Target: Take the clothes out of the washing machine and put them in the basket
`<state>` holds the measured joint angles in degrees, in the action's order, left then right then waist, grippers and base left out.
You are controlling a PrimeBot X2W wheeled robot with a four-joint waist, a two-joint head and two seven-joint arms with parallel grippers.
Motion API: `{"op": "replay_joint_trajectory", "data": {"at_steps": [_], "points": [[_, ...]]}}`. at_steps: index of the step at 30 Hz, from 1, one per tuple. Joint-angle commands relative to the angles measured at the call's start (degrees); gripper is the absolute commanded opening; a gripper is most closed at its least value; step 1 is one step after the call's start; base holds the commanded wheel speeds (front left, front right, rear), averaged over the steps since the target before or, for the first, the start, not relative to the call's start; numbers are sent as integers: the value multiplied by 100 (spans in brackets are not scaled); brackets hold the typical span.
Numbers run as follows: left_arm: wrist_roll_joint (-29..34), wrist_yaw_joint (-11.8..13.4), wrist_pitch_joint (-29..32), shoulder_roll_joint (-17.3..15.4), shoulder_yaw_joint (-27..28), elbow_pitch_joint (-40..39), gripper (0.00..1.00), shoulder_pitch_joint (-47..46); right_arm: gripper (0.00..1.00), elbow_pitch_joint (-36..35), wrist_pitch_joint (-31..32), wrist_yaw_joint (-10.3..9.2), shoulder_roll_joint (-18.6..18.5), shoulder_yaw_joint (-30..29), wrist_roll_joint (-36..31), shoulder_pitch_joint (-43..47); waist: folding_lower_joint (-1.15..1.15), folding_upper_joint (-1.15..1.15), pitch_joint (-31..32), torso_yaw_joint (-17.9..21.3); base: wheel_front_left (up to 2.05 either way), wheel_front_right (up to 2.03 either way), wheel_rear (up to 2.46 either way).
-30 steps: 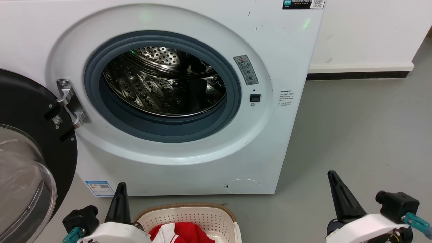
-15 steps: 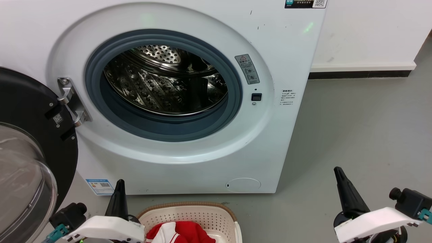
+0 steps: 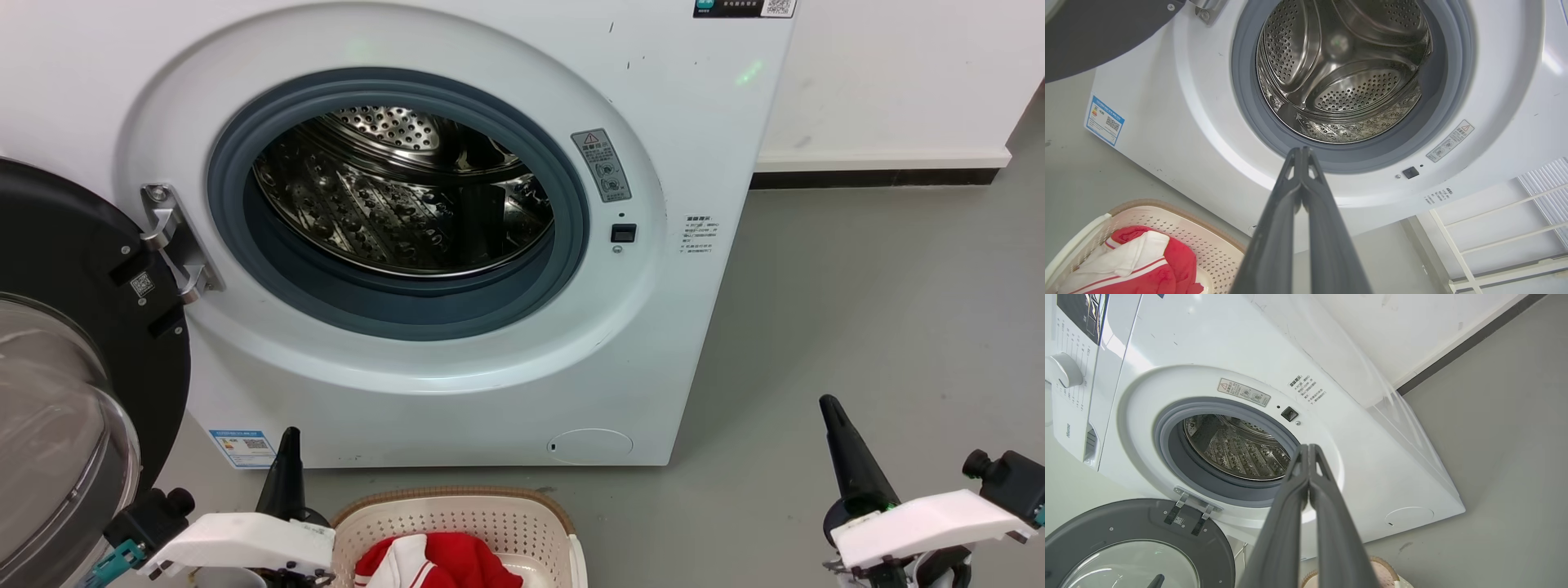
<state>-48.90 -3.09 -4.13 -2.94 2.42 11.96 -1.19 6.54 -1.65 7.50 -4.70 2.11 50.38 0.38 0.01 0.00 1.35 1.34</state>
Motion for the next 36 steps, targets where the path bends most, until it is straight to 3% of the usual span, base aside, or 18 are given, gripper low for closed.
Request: {"op": "replay_joint_trajectory", "data": {"at_steps": [1,11,36], "points": [[-220,-42,47,-10,43,-42,0,-157,0,-9,29,0,-40,-37,238,-170,0,0,-4,-3,0,0,0],[-1054,-126,255,-7,119,7,0,-243,0,142,133,0,-51,-135,1104,-273,0,0,-27,-23,0,0,0],[-2472,-263,609,-1,255,96,0,-372,0,395,327,-1,-44,-327,2543,-449,0,0,-73,-63,0,0,0]]}}
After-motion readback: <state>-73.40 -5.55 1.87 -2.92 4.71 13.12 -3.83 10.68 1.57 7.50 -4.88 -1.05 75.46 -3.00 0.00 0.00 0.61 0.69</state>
